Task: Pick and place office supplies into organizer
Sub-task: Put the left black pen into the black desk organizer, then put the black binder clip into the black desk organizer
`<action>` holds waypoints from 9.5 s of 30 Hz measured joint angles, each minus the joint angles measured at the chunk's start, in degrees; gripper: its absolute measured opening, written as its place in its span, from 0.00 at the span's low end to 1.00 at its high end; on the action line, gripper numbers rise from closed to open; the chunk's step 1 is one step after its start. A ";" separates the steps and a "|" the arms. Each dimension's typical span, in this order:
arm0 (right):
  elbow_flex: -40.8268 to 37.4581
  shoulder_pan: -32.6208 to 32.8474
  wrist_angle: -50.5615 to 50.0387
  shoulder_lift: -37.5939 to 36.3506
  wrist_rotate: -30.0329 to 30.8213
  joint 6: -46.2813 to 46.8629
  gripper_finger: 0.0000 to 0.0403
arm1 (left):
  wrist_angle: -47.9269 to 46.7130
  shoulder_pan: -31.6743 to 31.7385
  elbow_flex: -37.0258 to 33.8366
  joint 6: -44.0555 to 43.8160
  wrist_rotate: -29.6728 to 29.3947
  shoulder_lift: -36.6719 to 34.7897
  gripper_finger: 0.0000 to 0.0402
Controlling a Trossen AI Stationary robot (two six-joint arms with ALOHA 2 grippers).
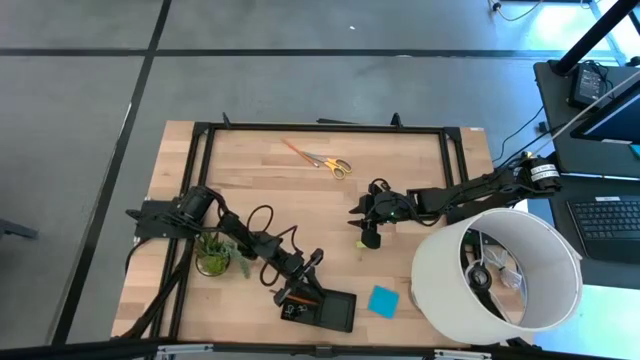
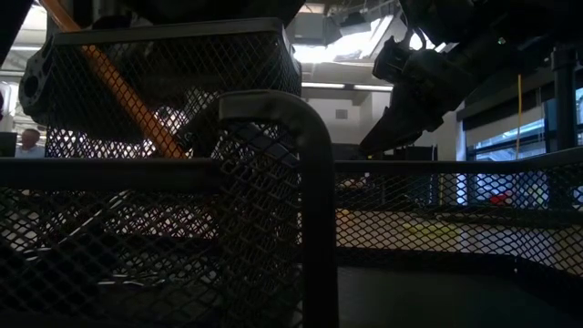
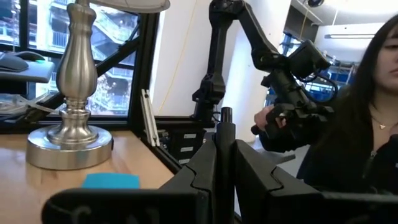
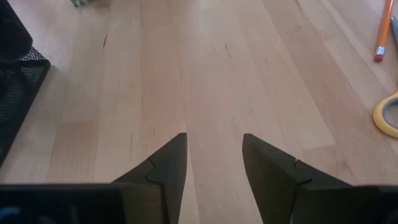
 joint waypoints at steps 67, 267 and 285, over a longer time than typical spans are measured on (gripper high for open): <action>0.00 0.00 -0.59 0.02 -0.02 0.00 0.39 | -0.87 0.02 -0.17 -6.76 0.76 -0.96 0.21; 0.07 -15.13 -10.93 6.14 4.18 -11.01 0.39 | -76.02 26.53 0.17 23.15 -21.66 -25.66 0.30; 0.07 -16.61 -7.27 6.14 -2.16 -17.94 0.39 | -76.02 26.53 0.17 23.13 -21.66 -25.66 0.30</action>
